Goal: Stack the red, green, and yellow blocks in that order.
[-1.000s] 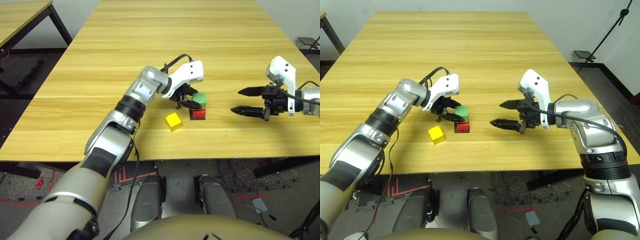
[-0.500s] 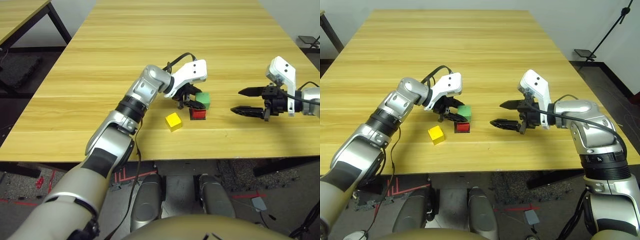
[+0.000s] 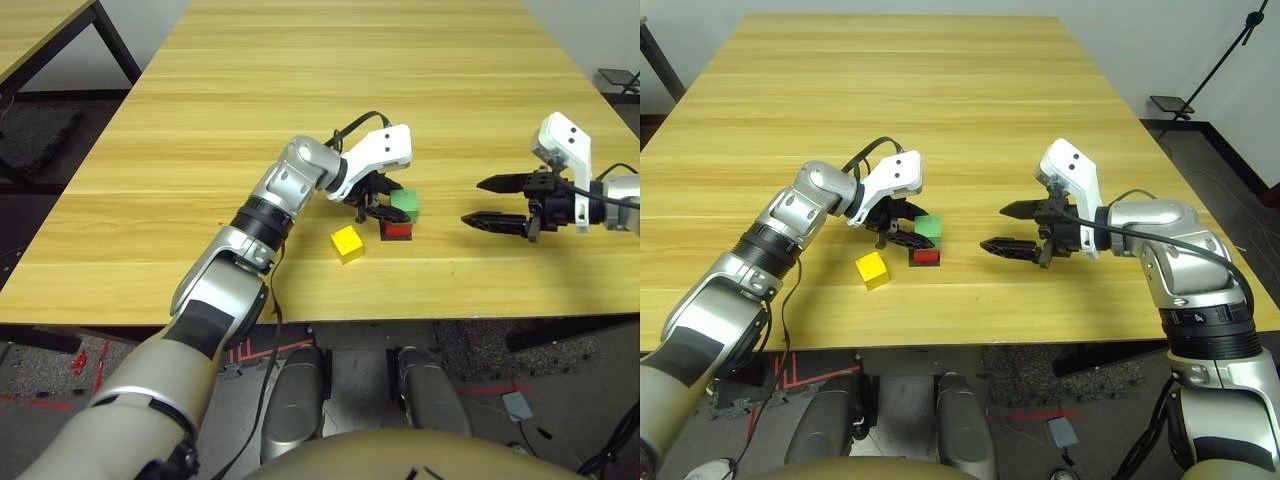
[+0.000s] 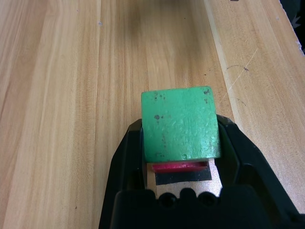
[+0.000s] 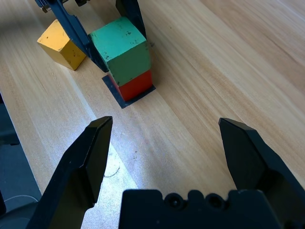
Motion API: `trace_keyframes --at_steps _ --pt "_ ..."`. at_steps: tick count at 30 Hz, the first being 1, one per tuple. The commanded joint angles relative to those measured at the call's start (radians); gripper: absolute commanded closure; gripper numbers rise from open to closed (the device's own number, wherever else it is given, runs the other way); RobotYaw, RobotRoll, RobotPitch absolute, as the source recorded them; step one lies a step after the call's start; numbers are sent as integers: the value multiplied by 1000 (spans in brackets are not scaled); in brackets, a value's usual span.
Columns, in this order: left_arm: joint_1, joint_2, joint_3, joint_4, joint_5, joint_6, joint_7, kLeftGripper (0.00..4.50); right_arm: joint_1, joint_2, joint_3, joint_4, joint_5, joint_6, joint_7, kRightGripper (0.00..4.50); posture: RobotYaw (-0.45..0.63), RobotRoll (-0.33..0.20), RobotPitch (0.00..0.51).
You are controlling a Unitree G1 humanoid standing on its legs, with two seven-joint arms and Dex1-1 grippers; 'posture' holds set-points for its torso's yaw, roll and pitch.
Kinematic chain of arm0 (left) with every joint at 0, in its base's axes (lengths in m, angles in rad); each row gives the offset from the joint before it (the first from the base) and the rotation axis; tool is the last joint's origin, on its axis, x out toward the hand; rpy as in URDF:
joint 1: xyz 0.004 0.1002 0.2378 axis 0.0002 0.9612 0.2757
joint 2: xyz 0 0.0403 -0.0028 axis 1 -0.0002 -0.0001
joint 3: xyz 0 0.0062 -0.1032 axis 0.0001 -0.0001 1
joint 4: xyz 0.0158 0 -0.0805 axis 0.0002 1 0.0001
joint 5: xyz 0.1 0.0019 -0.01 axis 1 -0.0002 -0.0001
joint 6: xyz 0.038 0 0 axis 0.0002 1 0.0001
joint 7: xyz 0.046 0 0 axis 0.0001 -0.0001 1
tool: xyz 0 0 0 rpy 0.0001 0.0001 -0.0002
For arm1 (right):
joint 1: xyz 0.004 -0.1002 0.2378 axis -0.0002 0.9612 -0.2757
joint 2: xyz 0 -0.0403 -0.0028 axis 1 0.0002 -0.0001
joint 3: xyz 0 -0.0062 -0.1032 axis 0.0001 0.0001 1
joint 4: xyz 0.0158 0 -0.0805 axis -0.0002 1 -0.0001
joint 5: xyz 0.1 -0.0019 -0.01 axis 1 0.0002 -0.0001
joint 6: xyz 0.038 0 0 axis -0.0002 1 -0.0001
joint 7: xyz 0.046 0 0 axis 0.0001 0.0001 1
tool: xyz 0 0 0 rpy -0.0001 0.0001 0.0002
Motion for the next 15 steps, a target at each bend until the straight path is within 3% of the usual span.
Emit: trace_keyframes --at_steps 1,4,12,15 --pt "13 17 -2 -44 11 35 7 1086 -10 -14 -3 -7 13 8 3 0 74 -70 95" --pt "43 59 41 -219 -24 185 35 40 -18 -18 0 1 10 3 10 0 91 -73 92" --pt "202 292 119 -907 -105 852 149 40 -38 -22 15 35 -1 -16 32 0 148 -70 85" --pt "272 320 141 -1040 -119 990 248 40 -53 -13 29 55 -8 -28 38 0 157 -69 84"
